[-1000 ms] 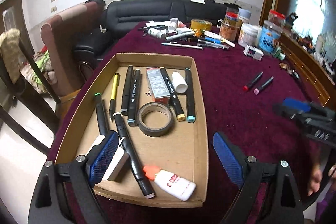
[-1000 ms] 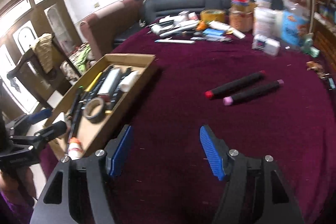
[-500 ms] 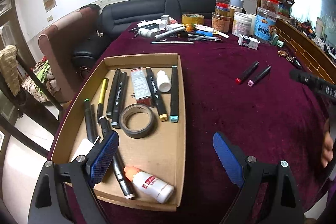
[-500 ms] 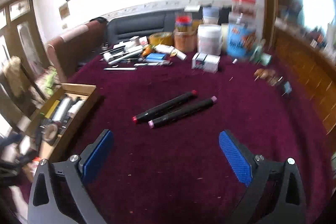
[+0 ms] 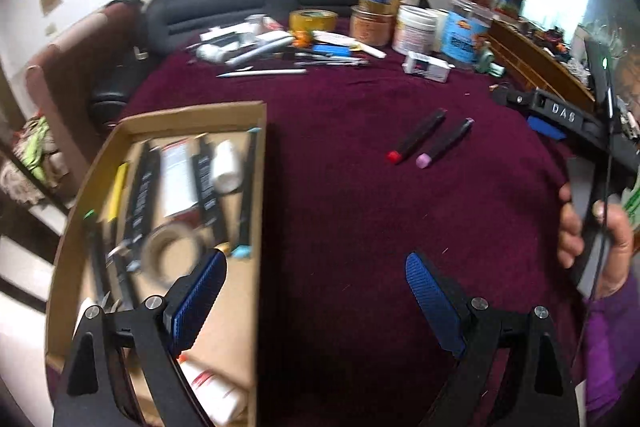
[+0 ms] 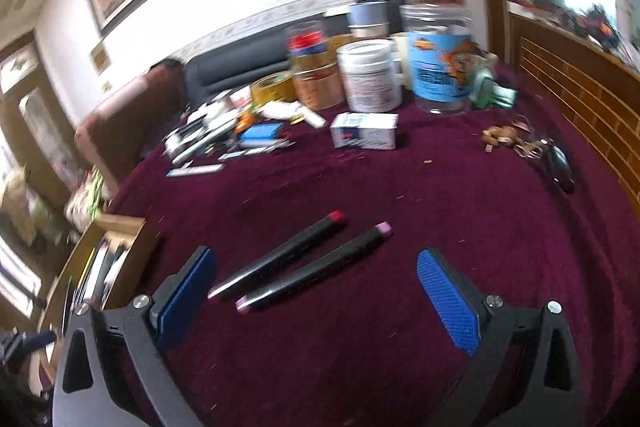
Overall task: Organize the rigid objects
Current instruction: 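Move both tools back over the red- and pink-capped black markers, then grasp the red-capped marker with the left tool while the right tool grasps the pink-capped marker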
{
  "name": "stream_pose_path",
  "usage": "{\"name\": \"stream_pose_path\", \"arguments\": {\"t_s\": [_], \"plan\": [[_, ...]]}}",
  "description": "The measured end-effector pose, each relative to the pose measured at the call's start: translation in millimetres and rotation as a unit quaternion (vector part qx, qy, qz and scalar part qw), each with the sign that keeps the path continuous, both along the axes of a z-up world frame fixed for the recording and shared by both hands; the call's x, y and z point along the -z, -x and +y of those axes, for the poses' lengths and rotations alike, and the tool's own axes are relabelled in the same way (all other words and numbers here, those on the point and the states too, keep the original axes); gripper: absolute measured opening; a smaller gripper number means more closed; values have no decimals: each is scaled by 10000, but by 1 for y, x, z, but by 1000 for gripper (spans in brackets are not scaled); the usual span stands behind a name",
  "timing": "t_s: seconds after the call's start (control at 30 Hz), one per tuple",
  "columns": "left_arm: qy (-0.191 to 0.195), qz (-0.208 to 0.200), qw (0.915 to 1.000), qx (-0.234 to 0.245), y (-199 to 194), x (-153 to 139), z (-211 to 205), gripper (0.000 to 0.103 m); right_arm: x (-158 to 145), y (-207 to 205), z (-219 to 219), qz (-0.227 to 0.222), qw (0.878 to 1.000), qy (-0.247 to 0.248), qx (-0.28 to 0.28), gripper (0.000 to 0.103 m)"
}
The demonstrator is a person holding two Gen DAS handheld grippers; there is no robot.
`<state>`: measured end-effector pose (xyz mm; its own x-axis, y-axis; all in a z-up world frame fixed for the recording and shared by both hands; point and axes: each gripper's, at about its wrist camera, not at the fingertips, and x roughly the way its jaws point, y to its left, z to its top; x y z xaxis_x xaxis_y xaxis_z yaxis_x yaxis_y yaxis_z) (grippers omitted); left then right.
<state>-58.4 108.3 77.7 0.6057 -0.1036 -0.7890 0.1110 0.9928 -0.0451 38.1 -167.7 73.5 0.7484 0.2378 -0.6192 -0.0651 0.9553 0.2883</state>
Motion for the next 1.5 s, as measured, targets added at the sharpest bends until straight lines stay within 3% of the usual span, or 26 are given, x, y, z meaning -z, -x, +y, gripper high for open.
{"name": "stream_pose_path", "arguments": {"t_s": [0.3, 0.57, 0.67, 0.73, 0.77, 0.83, 0.9, 1.17, 1.27, 1.3, 1.33, 1.4, 1.5], "plan": [[-83, 283, 9948, 972, -92, 19, -83, 93, 43, -20, -82, 659, 9862, -1239, 884, 100], [-36, 277, 9920, 1232, -163, 34, -123, 93, 47, -24, -82, 807, 9847, -1293, 846, 100], [-283, 354, 9904, 1309, -176, 46, -128, 93, 47, -25, -82, 829, 9846, -1266, 870, 100], [-348, 379, 9892, 1375, -179, 53, -129, 83, 49, -25, -84, 866, 9835, -1316, 892, 100], [-146, 399, 9888, 1428, -180, 52, -126, 78, 50, -26, -85, 884, 9829, -1335, 905, 100], [153, 538, 9876, 1464, -183, 51, -121, 51, 51, -27, -86, 915, 9821, -1366, 916, 100], [165, 679, 9851, 1575, -183, 54, -122, 33, 52, -27, -85, 951, 9820, -1357, 907, 100], [-541, 223, 9861, 1555, -173, 60, -146, 36, 55, -30, -82, 1046, 9818, -1332, 860, 100], [-423, 138, 9891, 1407, -172, 61, -150, 34, 56, -30, -80, 1051, 9826, -1283, 836, 100], [-330, 175, 9894, 1405, -171, 60, -149, 31, 56, -30, -80, 1053, 9828, -1266, 836, 100], [-183, 230, 9889, 1456, -167, 59, -148, 21, 56, -30, -80, 1058, 9829, -1249, 841, 100], [-47, 347, 9886, 1465, -158, 58, -144, 15, 56, -30, -80, 1065, 9829, -1249, 835, 100], [-14, 363, 9900, 1360, -129, 57, -134, 15, 56, -30, -80, 1071, 9831, -1236, 819, 100]]}}
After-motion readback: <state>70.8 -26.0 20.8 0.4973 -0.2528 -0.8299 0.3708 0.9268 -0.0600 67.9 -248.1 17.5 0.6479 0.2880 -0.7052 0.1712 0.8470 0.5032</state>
